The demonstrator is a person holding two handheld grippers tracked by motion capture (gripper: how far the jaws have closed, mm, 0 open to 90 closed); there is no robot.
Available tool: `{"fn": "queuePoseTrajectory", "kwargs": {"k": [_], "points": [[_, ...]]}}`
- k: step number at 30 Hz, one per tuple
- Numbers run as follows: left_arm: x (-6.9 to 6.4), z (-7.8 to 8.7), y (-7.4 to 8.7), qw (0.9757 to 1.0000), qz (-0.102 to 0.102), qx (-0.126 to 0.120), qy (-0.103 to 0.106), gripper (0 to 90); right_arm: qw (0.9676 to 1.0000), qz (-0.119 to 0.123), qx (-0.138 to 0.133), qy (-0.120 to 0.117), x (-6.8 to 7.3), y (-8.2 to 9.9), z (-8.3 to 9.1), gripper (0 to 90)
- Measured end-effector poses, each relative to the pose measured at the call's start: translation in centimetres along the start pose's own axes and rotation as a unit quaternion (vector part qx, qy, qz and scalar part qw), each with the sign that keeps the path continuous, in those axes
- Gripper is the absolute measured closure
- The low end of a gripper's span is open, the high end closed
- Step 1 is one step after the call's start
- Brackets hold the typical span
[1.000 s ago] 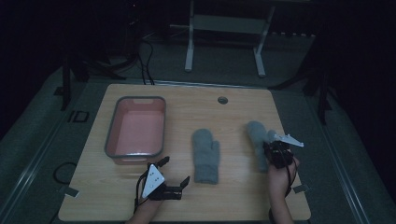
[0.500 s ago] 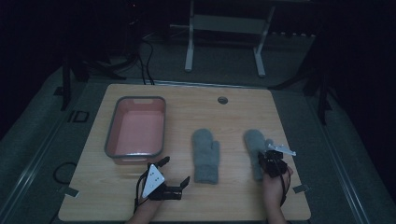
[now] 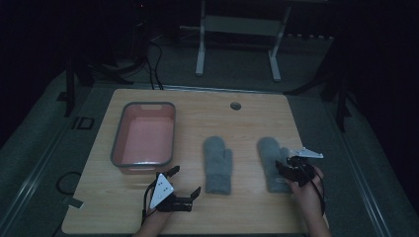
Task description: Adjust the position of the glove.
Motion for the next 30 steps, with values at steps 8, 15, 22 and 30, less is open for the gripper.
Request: {"fn": "queuePoseTrajectory", "kwargs": {"k": [8,15,22,30], "points": [[0.0,0.0,0.0,1.0,0.004,0.0,0.001,0.3,0.9996,-0.004,0.027,-0.009,0.1,0.4,-2.0,48.6],[0.0,0.0,0.0,1.0,0.003,0.001,0.003,0.3,0.9997,-0.02,0.009,0.009,0.9,1.4,-3.4,68.5],[0.0,0.0,0.0,1.0,0.002,0.002,0.003,0.3,0.9971,-0.066,-0.015,0.036,1.7,0.9,-2.6,80.3],[-0.1,0.0,0.0,1.0,0.001,0.002,0.002,0.3,0.9955,-0.08,-0.033,0.038,4.3,-1.4,-0.8,80.7]]}}
Point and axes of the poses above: each handheld gripper's, and its own axes: z roughly backward along the jaws, y roughly out of its underside, x roughly to its left, the point moved 5 cm from there along -z, roughly forward along the jaws, and after that the axes turned 4 degrees about -y, right-handed, at the moved point
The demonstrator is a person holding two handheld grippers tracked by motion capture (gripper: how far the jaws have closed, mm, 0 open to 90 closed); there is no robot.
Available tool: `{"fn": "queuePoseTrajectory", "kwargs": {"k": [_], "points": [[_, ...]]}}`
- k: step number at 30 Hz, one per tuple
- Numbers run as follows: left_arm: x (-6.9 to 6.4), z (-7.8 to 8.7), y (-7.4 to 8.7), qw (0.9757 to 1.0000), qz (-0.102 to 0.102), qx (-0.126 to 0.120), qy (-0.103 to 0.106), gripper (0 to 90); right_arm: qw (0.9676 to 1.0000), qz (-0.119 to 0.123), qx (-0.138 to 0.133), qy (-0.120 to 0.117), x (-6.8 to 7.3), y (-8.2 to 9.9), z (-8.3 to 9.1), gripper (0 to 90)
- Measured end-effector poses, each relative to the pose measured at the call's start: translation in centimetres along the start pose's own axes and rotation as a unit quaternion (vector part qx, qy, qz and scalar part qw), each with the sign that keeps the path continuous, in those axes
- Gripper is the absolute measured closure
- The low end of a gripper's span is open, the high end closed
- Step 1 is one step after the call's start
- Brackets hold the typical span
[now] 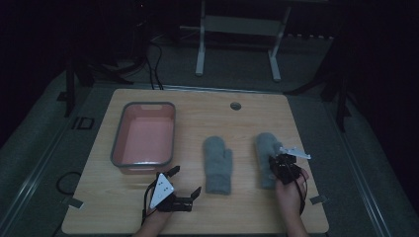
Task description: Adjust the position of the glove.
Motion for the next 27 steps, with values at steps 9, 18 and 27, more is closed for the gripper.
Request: {"fn": "queuePoseTrajectory", "kwargs": {"k": [9,18,27], "points": [[0.2,0.0,0.0,1.0,0.0,0.002,-0.006,0.3,0.9999,0.01,-0.006,-0.012,4.6,-1.8,0.7,80.9],[0.1,-0.1,0.0,1.0,-0.001,0.002,-0.007,0.3,0.9965,-0.005,0.0,-0.083,11.1,-2.1,0.7,80.6],[0.1,0.0,0.0,1.0,-0.002,0.004,-0.005,0.3,0.9934,0.0,0.016,-0.113,16.2,-1.6,-0.5,80.6]]}}
Point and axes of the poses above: each handheld gripper's, and its own axes: z roughly backward along the jaws, y roughly out of its underside, x roughly to its left, the point moved 5 cm from there along -z, roughly forward along the jaws, and after that the axes turned 4 degrees about -y, right-handed, at the moved point
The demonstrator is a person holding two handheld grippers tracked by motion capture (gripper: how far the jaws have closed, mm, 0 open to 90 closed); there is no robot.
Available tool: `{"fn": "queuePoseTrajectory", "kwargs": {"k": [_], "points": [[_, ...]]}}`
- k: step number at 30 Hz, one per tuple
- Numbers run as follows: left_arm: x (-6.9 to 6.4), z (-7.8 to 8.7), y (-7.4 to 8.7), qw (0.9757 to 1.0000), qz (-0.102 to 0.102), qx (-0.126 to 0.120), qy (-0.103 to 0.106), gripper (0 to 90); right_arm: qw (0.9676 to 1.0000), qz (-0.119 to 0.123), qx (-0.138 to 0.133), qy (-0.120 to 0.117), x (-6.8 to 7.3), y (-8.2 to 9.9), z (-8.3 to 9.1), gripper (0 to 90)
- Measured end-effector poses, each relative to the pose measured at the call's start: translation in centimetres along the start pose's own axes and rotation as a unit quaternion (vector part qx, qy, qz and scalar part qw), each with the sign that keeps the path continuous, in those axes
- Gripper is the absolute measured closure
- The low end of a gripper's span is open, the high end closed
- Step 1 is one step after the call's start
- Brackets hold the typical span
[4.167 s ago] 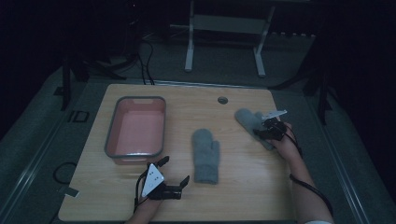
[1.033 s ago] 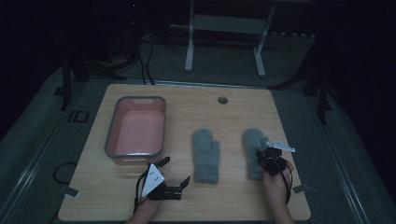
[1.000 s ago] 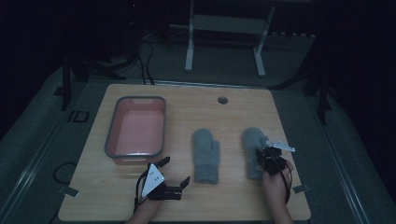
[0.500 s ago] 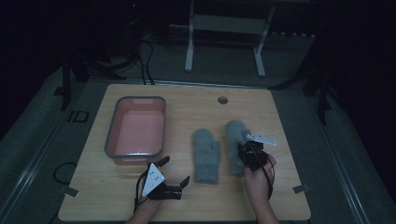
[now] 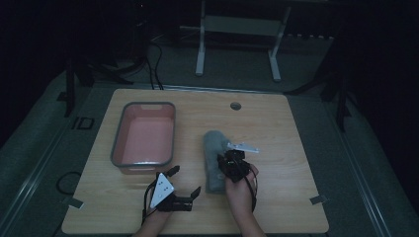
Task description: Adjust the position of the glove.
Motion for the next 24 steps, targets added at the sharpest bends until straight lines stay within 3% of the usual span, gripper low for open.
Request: {"fn": "queuePoseTrajectory", "kwargs": {"k": [4,10,14,20,24], "points": [[-0.1,0.0,0.0,1.0,0.001,0.0,0.001,0.3,1.0,-0.004,0.005,0.008,0.2,0.7,-0.8,80.6],[0.0,0.0,0.0,1.0,0.003,0.001,0.002,0.3,0.9996,-0.016,0.007,0.02,-0.6,1.7,-1.8,80.2],[-0.1,0.0,0.0,1.0,0.002,0.001,0.001,0.3,0.9996,-0.024,0.007,0.014,-0.6,2.2,-2.3,78.1],[0.0,-0.1,0.0,1.0,0.004,0.002,0.001,0.3,0.9993,-0.033,0.007,-0.011,-0.6,2.8,-2.7,62.6],[0.0,-0.1,0.0,1.0,0.005,0.002,0.002,0.3,0.9993,-0.027,-0.002,-0.024,-0.9,1.8,-1.5,53.5]]}}
Point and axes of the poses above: each handheld gripper's, and its own axes: z roughly backward along the jaws, y roughly out of its underside, x roughly to its left, the point moved 5 cm from there along -z, roughly forward along the jaws, and after that the axes turned 4 degrees about -y, right-handed, at the moved point
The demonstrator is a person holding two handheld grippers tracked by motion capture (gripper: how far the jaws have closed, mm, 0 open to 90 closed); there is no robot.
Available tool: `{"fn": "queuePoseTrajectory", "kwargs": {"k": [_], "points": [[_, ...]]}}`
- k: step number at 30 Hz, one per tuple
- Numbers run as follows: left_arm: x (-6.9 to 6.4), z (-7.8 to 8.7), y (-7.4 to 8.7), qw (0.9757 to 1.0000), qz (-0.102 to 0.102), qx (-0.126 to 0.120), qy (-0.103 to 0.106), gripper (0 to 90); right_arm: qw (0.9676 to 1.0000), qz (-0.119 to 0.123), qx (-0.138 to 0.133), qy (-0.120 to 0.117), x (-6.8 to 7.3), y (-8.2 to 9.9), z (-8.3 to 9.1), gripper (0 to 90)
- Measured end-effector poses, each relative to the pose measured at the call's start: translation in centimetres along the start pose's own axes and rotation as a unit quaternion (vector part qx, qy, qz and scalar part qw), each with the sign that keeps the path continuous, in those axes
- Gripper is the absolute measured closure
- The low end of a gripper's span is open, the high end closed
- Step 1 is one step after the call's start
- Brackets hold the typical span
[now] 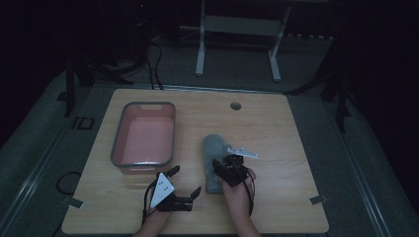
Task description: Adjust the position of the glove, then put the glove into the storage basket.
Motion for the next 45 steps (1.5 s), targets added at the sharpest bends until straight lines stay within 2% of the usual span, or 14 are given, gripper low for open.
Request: {"fn": "queuePoseTrajectory", "kwargs": {"k": [1,8,11,12,15,17,20,24,27,31,34,38,43,45], "points": [[0.0,0.0,0.0,1.0,0.0,0.0,0.0,0.3,0.9996,0.016,-0.013,-0.021,-0.2,-0.7,0.8,47.3],[0.0,0.0,0.0,1.0,-0.005,-0.003,0.001,0.3,0.9968,0.054,-0.016,-0.057,-1.9,-2.3,2.2,40.8],[0.1,0.0,0.0,1.0,-0.004,0.0,-0.002,0.3,0.9952,0.056,-0.008,-0.08,-2.6,-3.0,2.3,22.5],[0.1,0.0,0.0,1.0,-0.002,0.002,-0.002,0.3,0.9933,0.065,0.001,-0.096,-2.8,-3.2,2.2,15.5],[0.3,0.0,0.0,1.0,0.006,0.008,-0.002,0.3,0.9888,0.09,0.015,-0.118,-3.3,-3.5,2.4,14.2],[0.4,-0.1,0.0,0.9998,0.009,0.017,-0.001,0.3,0.9832,0.116,0.021,-0.14,-3.6,-3.5,2.6,13.9],[0.4,0.0,-0.1,0.9995,0.006,0.031,-0.004,0.3,0.9784,0.157,0.008,-0.134,-4.5,-3.2,3.0,13.9],[0.6,0.0,-1.1,0.9988,0.011,0.045,-0.014,0.3,0.9769,0.156,0.024,-0.144,-5.8,-2.8,3.4,14.1],[0.5,0.0,-1.8,0.9981,0.015,0.059,-0.007,0.3,0.9716,0.183,0.029,-0.148,-6.3,-2.1,3.7,14.1],[-0.1,-0.8,-2.5,0.9947,0.044,0.09,0.025,0.3,0.9619,0.23,0.018,-0.147,-6.3,-1.2,4.1,14.0],[-0.7,-1.6,-2.9,0.9917,0.041,0.114,0.043,0.3,0.9617,0.236,0.015,-0.139,-6.5,-1.2,4.3,14.6],[-1.2,-2.8,-4.1,0.991,0.026,0.122,0.047,0.3,0.9688,0.199,0.031,-0.145,-6.6,-1.8,4.5,12.7],[-1.0,-4.9,-6.1,0.9898,0.026,0.133,0.043,0.3,0.9681,0.216,0.03,-0.123,-6.1,-2.5,4.1,10.5],[-0.9,-5.6,-6.5,0.9886,0.025,0.141,0.047,0.4,0.9676,0.223,0.032,-0.114,-5.9,-2.7,3.7,17.6]]}}
Point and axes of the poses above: each handheld gripper's, and its own axes: z roughly backward along the jaws, y roughly out of its underside, x roughly to its left, the point moved 5 cm from there along -z, roughly forward along the jaws, and after that the axes turned 4 degrees about -y, right-handed, at the moved point
